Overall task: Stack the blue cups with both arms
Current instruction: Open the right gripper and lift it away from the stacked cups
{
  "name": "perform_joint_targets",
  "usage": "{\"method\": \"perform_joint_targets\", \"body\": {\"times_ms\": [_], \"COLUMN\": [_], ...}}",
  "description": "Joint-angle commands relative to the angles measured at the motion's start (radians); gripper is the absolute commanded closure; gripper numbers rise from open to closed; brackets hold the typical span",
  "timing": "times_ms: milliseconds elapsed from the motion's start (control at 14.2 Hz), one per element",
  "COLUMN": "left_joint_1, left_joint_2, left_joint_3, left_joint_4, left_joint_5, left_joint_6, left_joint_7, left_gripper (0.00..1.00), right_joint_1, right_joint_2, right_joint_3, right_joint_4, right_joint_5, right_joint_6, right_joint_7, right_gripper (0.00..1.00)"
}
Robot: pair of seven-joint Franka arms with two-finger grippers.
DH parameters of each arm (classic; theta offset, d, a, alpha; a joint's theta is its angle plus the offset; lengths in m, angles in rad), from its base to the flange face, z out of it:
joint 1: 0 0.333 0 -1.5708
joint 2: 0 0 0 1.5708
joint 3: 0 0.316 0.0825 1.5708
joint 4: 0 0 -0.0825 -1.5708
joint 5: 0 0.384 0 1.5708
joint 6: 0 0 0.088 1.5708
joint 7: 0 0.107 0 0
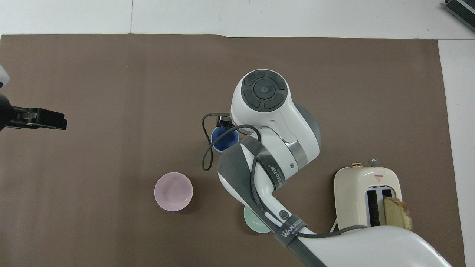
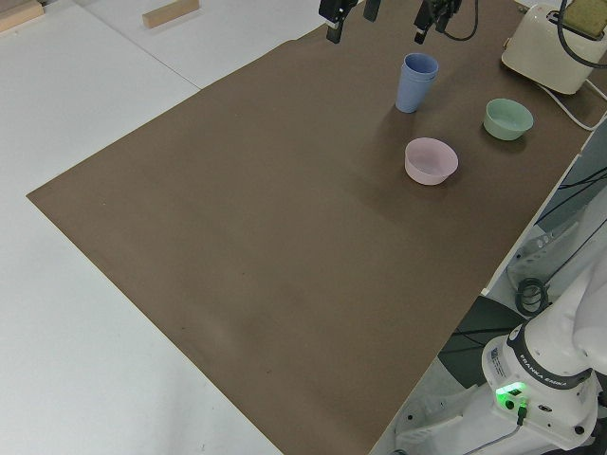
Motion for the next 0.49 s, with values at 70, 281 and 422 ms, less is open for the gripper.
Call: {"method": "perform_joint_targets", "body": {"times_ms": [70,281,422], "left_joint_1": [0.019,0.019,0.019], "left_joint_2": [-0.011,-0.011,-0.011], "left_joint_3": [-0.009,-0.009,-0.009], "left_joint_4": [0.002,0.002,0.002], "left_joint_5": [-0.01,-0.01,-0.01], "left_joint_6": [-0.019,-0.019,-0.019], "left_joint_7": [0.017,0.017,0.017], "left_gripper": [0.0,0.0,0.0], "right_joint_1": [-0.076,-0.144,-0.207], "right_joint_2": [-0.075,-0.102,-0.137], "right_joint_3": [0.001,-0.004,-0.001], "right_joint_4": [0.04,0.094,0.099], "right_joint_5": [-0.017,-0.027,-0.032], "right_joint_6": [-0.132,-0.234,-0.274], "right_joint_7": [-0.137,-0.237,-0.335], "right_gripper": [0.0,0.0,0.0]}}
